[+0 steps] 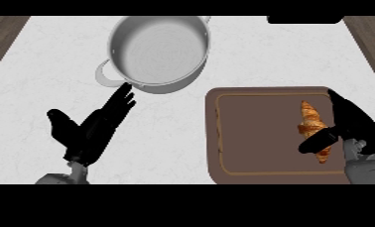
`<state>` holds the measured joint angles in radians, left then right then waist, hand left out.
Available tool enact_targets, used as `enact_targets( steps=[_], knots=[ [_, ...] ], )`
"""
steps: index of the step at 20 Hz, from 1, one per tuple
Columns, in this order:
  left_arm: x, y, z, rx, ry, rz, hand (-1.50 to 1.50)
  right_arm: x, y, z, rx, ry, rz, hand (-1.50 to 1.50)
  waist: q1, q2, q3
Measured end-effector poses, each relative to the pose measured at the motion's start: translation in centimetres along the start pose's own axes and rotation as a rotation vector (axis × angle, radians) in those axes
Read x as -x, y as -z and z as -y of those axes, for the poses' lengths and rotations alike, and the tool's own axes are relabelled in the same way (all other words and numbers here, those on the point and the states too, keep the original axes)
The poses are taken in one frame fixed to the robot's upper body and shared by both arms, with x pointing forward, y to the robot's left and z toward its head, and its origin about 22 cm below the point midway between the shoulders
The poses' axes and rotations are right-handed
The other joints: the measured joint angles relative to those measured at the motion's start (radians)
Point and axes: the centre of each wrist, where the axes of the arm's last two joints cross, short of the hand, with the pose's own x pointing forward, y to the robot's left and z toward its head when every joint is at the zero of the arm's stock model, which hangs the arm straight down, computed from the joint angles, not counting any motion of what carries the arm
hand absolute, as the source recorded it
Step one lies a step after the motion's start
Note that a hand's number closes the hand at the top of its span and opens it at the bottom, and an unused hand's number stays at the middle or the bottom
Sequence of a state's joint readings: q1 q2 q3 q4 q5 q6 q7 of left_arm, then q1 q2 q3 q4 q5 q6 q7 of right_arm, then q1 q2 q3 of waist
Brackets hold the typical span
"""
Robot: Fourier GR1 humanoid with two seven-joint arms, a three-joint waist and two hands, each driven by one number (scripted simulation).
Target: Pick the croissant from the tray and place it in the pot
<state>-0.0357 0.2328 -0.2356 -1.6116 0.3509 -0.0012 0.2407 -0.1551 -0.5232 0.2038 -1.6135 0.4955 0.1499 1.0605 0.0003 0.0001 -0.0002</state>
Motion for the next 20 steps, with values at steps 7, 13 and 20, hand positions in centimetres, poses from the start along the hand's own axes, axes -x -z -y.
enact_targets(
  steps=[7, 13, 20],
  knots=[
    [-0.7, -0.2, 0.1, 0.003, 0.001, 0.001, 0.0, 0.2, 1.0, -1.4, -0.01, -0.008, -0.03, 1.5, 0.001, 0.0, 0.0],
    [-0.1, 0.2, 0.0, -0.001, 0.002, 0.005, 0.0, 0.4, 2.0, -1.4, -0.037, 0.019, 0.03, 1.5, -0.001, -0.002, -0.003],
    [0.4, 0.0, 0.4, 0.008, 0.003, -0.003, 0.0, -1.2, 1.3, -3.3, 0.017, 0.017, 0.079, 1.5, -0.002, -0.006, -0.008]
  ],
)
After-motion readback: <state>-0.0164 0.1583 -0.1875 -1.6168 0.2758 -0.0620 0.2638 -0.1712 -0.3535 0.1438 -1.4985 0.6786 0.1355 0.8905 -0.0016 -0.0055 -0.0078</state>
